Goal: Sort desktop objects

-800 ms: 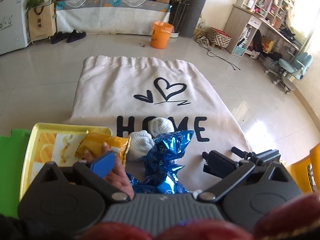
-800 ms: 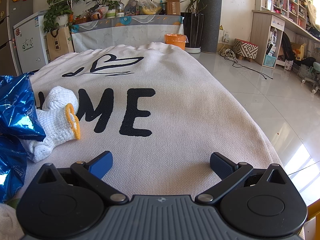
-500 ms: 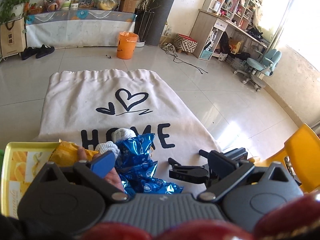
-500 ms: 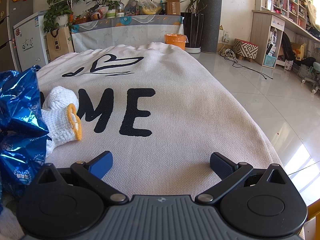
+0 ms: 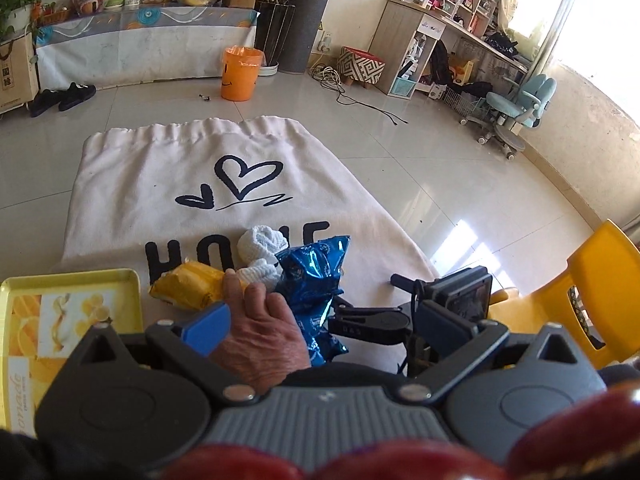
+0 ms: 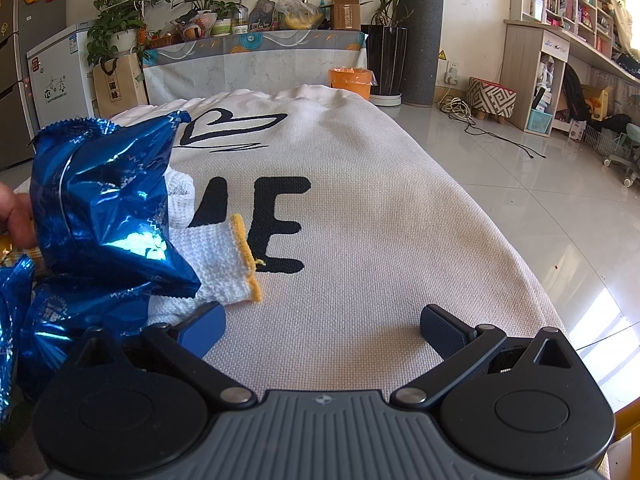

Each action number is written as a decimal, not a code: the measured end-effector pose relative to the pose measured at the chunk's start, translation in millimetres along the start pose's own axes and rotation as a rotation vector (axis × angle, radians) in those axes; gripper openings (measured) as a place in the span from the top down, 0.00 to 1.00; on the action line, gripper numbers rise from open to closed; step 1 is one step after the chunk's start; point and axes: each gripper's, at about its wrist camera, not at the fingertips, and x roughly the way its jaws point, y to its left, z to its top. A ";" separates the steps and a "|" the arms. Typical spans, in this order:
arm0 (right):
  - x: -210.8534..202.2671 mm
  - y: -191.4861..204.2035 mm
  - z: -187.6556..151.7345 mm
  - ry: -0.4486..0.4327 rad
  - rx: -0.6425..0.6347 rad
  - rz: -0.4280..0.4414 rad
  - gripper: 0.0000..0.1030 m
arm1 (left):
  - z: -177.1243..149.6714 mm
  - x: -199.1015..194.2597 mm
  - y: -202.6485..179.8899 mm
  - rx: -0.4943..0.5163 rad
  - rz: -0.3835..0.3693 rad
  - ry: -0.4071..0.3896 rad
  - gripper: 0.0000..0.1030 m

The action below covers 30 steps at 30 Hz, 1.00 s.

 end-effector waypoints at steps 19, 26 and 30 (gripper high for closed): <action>-0.9 0.4 -0.2 -0.001 -0.001 0.000 0.00 | -53.4 14.4 26.0 -0.123 0.143 0.135 0.01; -0.9 0.4 -0.2 -0.001 -0.001 0.000 0.00 | -88.9 12.5 17.7 -0.106 0.241 0.194 0.01; -0.9 0.4 -0.2 -0.001 -0.001 0.000 0.00 | -101.1 8.6 9.9 -0.156 0.264 0.193 0.01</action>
